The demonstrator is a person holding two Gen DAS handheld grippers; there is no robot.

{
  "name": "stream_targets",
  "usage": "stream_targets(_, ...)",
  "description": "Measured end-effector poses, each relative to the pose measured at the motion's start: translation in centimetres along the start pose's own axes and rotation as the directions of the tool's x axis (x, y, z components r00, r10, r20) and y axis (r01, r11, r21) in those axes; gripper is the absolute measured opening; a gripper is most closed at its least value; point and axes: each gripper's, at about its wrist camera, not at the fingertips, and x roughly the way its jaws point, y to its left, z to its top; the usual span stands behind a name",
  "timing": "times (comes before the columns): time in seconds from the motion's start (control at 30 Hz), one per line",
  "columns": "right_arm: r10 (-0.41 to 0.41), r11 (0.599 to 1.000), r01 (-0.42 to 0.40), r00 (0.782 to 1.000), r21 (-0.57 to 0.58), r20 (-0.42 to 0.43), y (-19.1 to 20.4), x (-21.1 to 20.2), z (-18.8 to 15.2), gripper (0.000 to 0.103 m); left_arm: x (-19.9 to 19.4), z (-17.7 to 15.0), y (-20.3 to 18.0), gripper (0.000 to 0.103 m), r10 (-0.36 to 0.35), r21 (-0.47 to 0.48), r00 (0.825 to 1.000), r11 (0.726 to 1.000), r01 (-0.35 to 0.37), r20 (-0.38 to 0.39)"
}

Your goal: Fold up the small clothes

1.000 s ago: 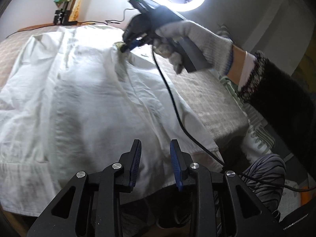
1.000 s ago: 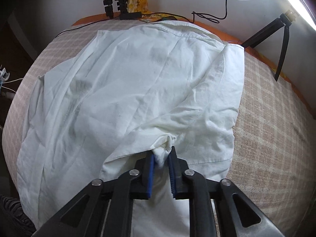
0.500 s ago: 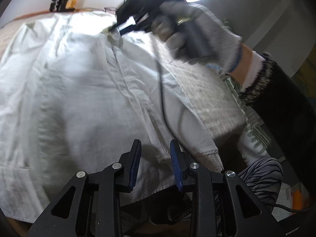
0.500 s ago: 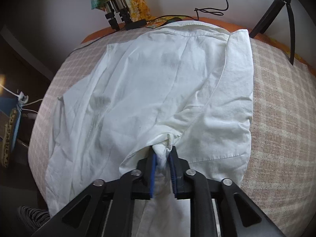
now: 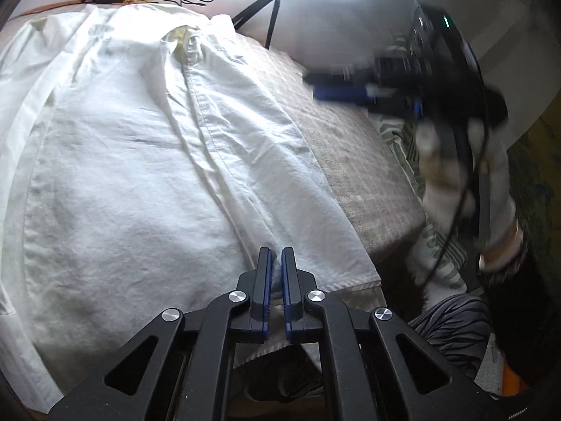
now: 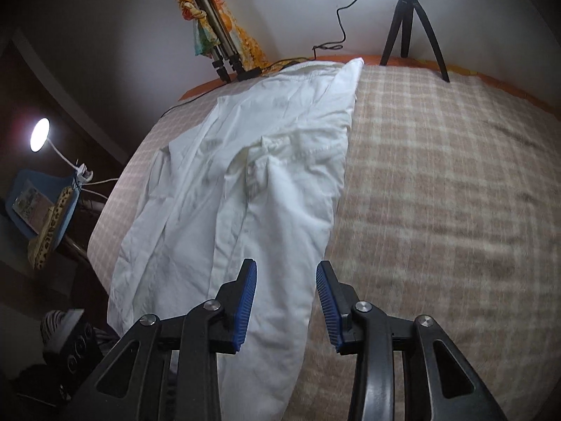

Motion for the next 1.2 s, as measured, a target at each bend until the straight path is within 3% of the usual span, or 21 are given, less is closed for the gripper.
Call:
stream_targets(0.27,-0.023,1.000,0.022,0.998,-0.014,-0.054,0.3,1.5,-4.4,0.038,-2.4,-0.6,0.4,0.003,0.013,0.001,0.999,1.000,-0.013,0.041)
stream_targets(0.57,0.020,1.000,-0.018,0.995,0.017,-0.097,0.3,1.3,-7.7,0.038,-2.9,-0.8,0.0,0.003,0.009,0.006,0.999,1.000,-0.010,0.040)
stream_targets(0.63,0.042,0.999,-0.040,0.993,0.024,-0.112,0.4,1.4,-8.5,0.033,-2.7,-0.5,-0.2,0.003,0.019,0.024,0.999,1.000,-0.020,0.040)
stream_targets(0.7,0.089,0.995,-0.083,0.988,0.055,-0.127,0.4,1.6,-9.2,0.021,-2.6,-0.8,0.0,0.003,0.054,0.051,0.998,0.997,-0.055,0.031)
stream_targets(0.8,0.076,0.997,-0.073,0.984,0.030,-0.159,1.2,2.1,-10.7,0.015,-1.7,-1.4,1.2,0.003,0.090,0.042,0.996,0.995,-0.090,-0.016)
stream_targets(0.97,-0.005,0.997,-0.009,0.985,-0.076,-0.175,2.9,1.7,-11.7,0.017,-2.5,-1.4,0.1,0.003,0.088,0.105,0.996,0.991,-0.088,0.004)
stream_targets(1.07,-0.036,0.997,0.023,0.983,-0.078,-0.178,2.6,1.3,-12.0,0.027,-3.9,-1.3,-0.6,0.007,0.109,0.149,0.994,0.983,-0.112,0.027)
stream_targets(1.2,0.008,1.000,-0.012,0.993,-0.027,-0.121,1.7,-0.3,-12.0,0.034,-6.8,-1.0,0.1,0.012,0.140,0.149,0.987,0.977,-0.151,0.082)
